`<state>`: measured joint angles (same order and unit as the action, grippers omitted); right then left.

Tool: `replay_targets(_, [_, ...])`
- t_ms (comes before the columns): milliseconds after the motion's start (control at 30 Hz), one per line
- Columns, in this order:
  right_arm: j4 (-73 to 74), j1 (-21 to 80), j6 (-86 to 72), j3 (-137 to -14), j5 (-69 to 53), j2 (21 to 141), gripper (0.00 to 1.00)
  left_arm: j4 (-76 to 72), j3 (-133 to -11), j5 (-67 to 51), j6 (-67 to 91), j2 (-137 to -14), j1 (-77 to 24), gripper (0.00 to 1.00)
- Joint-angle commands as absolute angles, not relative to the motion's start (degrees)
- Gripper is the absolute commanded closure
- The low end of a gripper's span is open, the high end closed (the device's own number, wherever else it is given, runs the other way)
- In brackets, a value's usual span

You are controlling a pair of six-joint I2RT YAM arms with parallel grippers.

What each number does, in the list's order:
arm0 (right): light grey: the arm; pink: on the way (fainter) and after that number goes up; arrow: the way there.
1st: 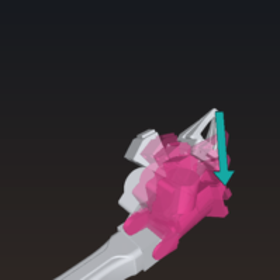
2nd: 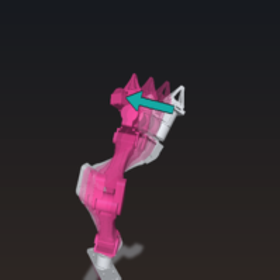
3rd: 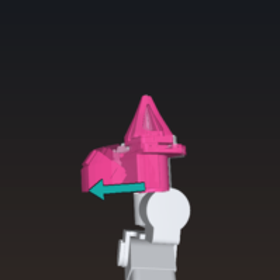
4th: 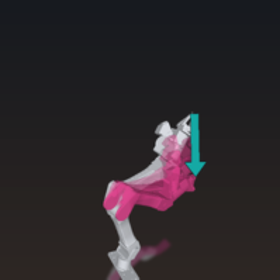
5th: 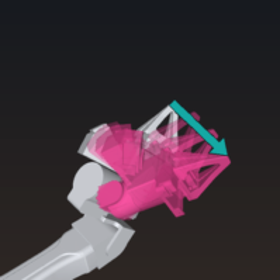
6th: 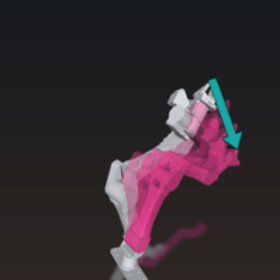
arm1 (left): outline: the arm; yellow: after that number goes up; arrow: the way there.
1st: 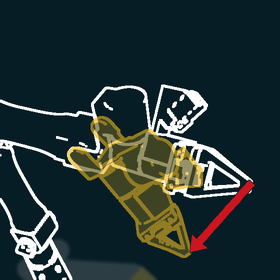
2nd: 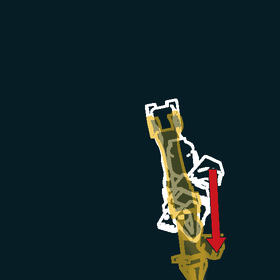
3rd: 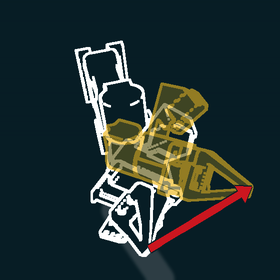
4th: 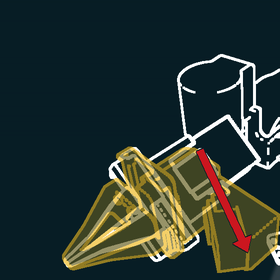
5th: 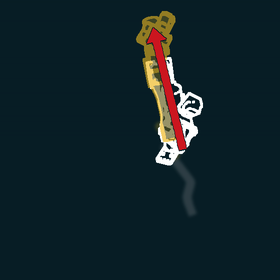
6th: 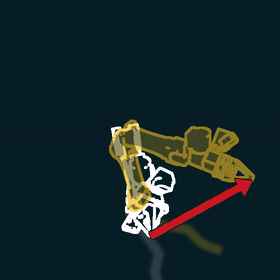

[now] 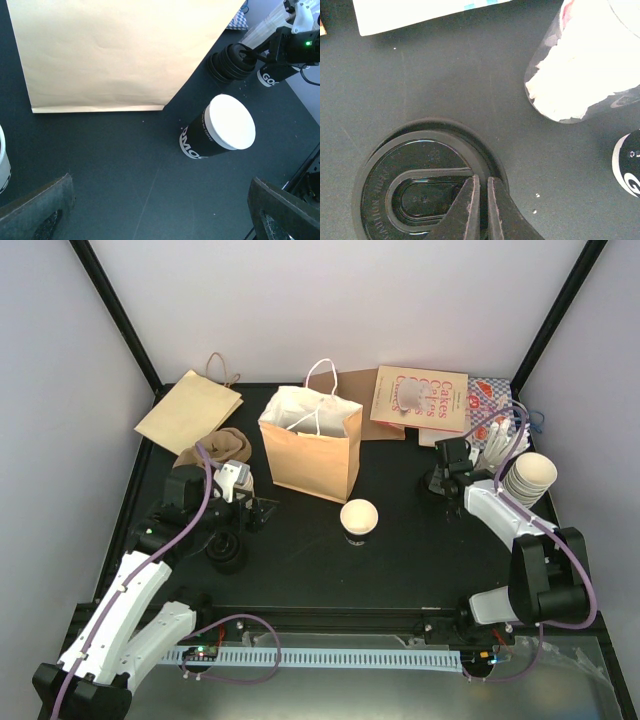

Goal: Pack the takeout coffee

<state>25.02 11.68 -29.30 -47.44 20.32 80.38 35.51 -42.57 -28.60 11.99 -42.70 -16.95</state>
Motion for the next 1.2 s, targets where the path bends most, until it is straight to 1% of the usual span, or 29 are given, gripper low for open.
replay_targets(0, [23.25,12.04,-30.52,-48.4,22.9,79.83,0.99,33.92,-42.58,-29.87,11.03,-42.19,-17.14,0.03])
replay_targets(67, [23.69,12.09,-30.97,-48.62,22.84,79.69,0.99,33.89,-42.6,-29.86,11.07,-42.26,-17.14,0.03])
replay_targets(200, [17.72,12.15,-29.85,-44.85,19.34,75.89,0.99,33.85,-42.58,-29.88,11.07,-42.28,-17.14,0.03])
replay_targets(333, [24.73,12.13,-31.99,-49.67,22.69,81.12,0.99,33.88,-42.62,-29.87,11.02,-42.3,-17.14,0.04])
replay_targets(467, [16.99,12.13,-30.74,-44.0,19.31,76.19,0.99,34.03,-42.64,-29.81,10.99,-42.15,-17.14,0.03])
replay_targets(533, [23.09,12.23,-33.16,-47.35,22.05,78.09,0.99,34.0,-42.55,-29.8,10.96,-42.14,-17.14,0.04])
replay_targets(567, [22.33,12.3,-33.5,-46.67,22.58,77.07,0.99,34.01,-42.61,-29.86,10.95,-42.18,-17.14,0.03])
replay_targets(633, [15.82,12.27,-31.51,-42.17,21.04,72.92,0.99,34.08,-42.67,-29.76,10.96,-42.14,-17.14,0.03])
replay_targets(733, [22.66,12.2,-33.26,-46.37,22.43,74.71,0.99,34.02,-42.63,-29.79,10.94,-42.06,-17.14,0.03])
replay_targets(800, [17.89,12.13,-31.04,-43.96,20.15,72.95,0.99,33.98,-42.61,-29.85,11.03,-42.1,-17.14,0.03])
replay_targets(900, [20.34,12.12,-31.98,-45.47,19.45,73.4,0.99,34.1,-42.62,-29.78,10.99,-41.97,-17.13,0.04])
replay_targets(1033, [16.67,12.12,-31.82,-43.19,17.21,71.76,0.99,34.08,-42.62,-29.76,11.06,-41.92,-17.14,0.03])
replay_targets(1100, [17.13,12.14,-31.25,-43.63,18.03,73.34,0.99,34.06,-42.62,-29.72,11.07,-41.93,-17.14,0.03])
replay_targets(1167, [23.66,12.24,-32.76,-48.6,21.54,78.33,0.99,34.1,-42.55,-29.76,11.02,-41.92,-17.14,0.03])
